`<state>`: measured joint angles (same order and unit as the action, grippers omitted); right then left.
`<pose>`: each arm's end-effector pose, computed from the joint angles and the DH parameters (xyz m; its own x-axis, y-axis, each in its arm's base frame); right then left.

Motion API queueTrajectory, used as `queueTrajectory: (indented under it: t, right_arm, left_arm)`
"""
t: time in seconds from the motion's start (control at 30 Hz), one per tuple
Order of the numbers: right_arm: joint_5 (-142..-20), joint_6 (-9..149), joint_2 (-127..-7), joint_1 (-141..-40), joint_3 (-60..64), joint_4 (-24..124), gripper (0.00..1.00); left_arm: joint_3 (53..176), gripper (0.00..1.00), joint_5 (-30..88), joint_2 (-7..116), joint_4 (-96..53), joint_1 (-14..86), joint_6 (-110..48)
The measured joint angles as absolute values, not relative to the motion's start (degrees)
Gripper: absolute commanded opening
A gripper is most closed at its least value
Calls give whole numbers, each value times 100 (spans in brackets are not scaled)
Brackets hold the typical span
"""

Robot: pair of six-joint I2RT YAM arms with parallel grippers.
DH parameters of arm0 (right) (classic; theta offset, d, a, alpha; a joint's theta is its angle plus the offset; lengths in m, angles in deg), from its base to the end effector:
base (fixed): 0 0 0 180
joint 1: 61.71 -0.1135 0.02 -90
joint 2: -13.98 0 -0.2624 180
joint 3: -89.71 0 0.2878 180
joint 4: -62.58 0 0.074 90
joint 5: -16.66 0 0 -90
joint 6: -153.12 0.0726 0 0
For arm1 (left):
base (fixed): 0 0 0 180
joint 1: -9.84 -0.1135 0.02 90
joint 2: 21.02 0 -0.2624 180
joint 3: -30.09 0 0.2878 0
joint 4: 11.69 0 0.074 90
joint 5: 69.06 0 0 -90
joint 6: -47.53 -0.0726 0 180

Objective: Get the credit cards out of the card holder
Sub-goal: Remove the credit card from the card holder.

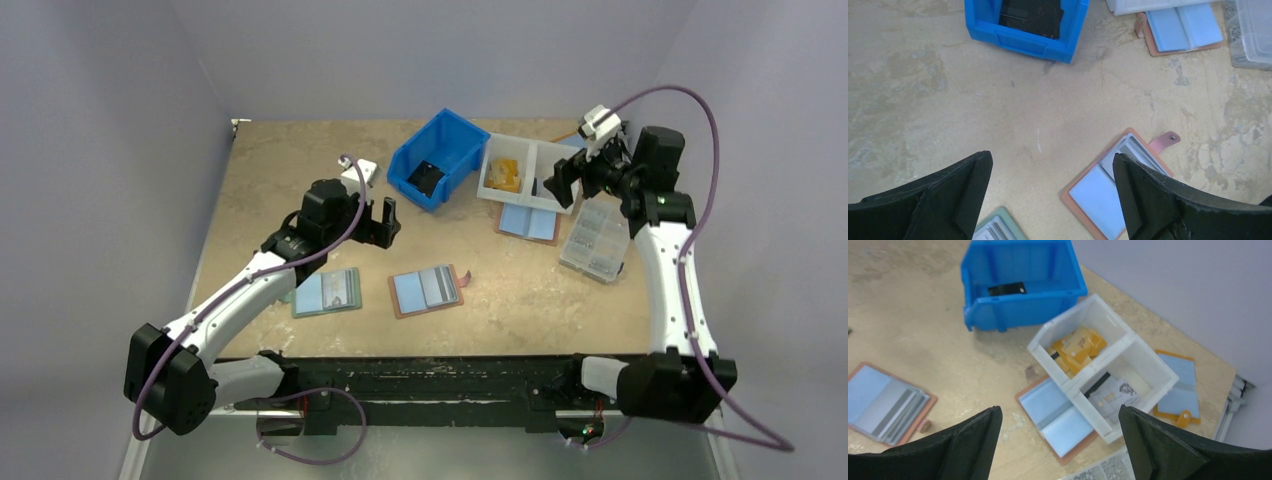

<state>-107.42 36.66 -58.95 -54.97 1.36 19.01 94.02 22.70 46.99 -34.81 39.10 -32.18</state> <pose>0.3411 0.0007 0.3776 -0.2441 -0.3428 -0.9071 -0.5610 0.8130 -0.1562 0.2948 -0.1677 0.2693 -0.4839 0.0664 -0.8726 0.4329 0.8847 -0.1727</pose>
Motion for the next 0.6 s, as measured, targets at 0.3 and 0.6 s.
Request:
queueTrajectory:
  t: [0.3,0.6]
  right_arm:
    - [-11863,3830,-4443,-5477,1430,2588,99]
    - [-12845,4151,-4170,-5453,2626,3134,99]
  left_arm:
    - [8771,99,2985,4592,-3103,3910,-2106]
    - [8041,99,3472,3678,-2306,3910,-580]
